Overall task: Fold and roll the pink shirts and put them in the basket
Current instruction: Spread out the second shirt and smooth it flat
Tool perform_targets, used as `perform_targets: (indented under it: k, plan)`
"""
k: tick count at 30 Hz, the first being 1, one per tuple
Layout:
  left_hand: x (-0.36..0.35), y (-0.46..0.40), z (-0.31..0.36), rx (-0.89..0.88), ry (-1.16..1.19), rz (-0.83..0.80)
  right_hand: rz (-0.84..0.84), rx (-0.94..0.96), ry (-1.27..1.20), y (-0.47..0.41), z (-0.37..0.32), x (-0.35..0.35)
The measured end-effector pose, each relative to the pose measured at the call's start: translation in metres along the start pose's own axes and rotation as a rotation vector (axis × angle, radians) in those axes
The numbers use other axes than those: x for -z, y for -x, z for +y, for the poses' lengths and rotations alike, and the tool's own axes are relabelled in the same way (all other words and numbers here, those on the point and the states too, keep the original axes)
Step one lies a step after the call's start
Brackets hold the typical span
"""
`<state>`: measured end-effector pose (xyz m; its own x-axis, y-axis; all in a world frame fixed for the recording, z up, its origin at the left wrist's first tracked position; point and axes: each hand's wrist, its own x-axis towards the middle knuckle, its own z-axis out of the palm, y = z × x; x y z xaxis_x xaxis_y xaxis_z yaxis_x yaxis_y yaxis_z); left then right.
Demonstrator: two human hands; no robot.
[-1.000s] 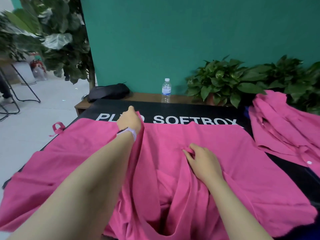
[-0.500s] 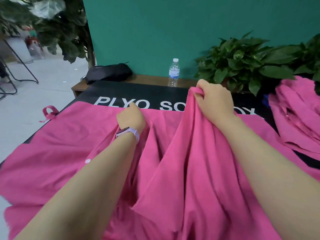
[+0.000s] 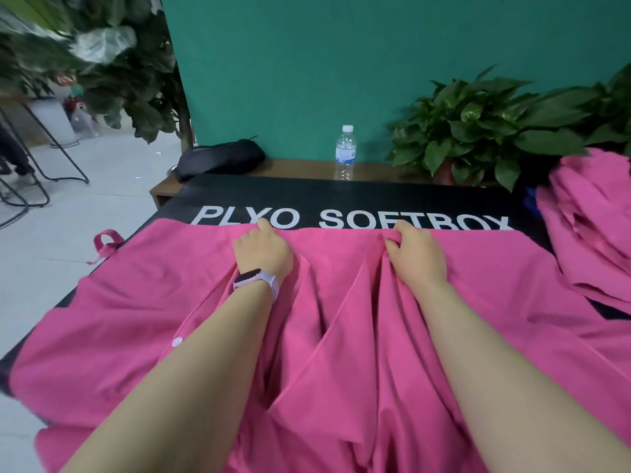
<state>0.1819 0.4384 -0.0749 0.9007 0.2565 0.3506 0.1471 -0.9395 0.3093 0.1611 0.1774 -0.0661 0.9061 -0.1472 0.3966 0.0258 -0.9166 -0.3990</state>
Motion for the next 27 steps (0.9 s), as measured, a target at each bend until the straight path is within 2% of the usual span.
perform_targets:
  k: [11,19,23,27]
  plan:
    - [0.041,0.074,-0.020,-0.041,-0.031,-0.001,-0.044,-0.011,0.049,0.081,-0.006,0.034]
    - [0.068,0.098,-0.027,-0.067,0.049,-0.142,-0.023,0.046,0.081,0.125,-0.009,0.054]
    - [0.085,0.099,-0.035,0.041,0.166,-0.183,0.013,0.059,0.083,0.129,-0.009,0.057]
    - [0.095,0.111,-0.046,0.182,0.120,-0.182,0.025,0.079,0.028,0.125,-0.009,0.056]
